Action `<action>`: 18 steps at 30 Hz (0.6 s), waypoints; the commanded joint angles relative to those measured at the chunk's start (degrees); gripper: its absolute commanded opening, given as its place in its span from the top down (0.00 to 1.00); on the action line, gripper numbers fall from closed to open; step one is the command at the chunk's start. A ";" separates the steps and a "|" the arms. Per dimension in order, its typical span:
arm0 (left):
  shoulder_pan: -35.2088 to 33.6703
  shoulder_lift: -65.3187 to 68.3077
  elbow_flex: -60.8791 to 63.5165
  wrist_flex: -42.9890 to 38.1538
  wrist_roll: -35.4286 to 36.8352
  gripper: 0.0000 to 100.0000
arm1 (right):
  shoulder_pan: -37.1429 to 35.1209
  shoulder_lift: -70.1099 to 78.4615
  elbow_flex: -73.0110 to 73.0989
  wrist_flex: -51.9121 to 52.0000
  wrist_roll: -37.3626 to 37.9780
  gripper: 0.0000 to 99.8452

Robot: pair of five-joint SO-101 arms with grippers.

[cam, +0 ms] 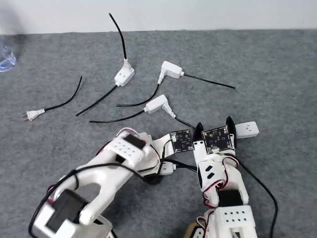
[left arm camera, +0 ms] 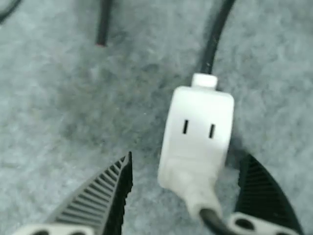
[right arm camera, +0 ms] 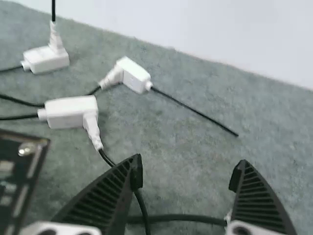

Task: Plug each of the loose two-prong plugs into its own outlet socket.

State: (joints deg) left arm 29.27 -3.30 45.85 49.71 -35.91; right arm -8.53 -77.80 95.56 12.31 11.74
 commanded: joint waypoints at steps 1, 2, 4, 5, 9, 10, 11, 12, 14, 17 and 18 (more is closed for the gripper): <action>1.14 6.86 -9.98 7.03 -2.29 0.68 | 0.04 2.15 -3.08 -2.77 0.79 0.73; 1.14 8.26 -11.47 8.26 -2.46 0.69 | 0.04 2.33 -3.08 -3.03 0.79 0.73; 1.23 10.73 -14.02 10.20 -3.78 0.75 | 0.04 2.51 -3.08 -3.30 0.88 0.73; 1.41 11.60 -14.81 10.90 -4.13 0.79 | 0.04 2.51 -2.99 -3.30 0.88 0.73; 1.58 12.22 -15.34 10.99 -4.22 0.98 | 0.04 2.42 -2.99 -3.30 0.88 0.73; 1.58 12.22 -15.34 10.99 -4.22 0.99 | 0.04 2.42 -2.99 -3.30 0.88 0.73; 1.58 12.22 -15.34 10.99 -4.22 0.98 | 0.04 2.42 -2.99 -3.30 0.88 0.73; 1.58 12.22 -15.25 10.99 -4.22 0.98 | 0.04 2.42 -2.99 -3.30 0.88 0.73; 1.58 12.22 -15.16 10.99 -4.13 0.99 | 0.04 2.42 -2.99 -3.30 0.88 0.73; 0.26 12.13 -15.52 10.81 -4.04 0.99 | 0.04 2.68 -2.99 -3.30 0.97 0.73; -0.88 11.78 -15.96 10.46 -4.04 0.99 | 0.04 2.68 -2.99 -3.30 0.97 0.73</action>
State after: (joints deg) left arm 29.19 7.96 33.54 60.97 -39.96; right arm -7.38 -75.25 95.47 10.81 11.91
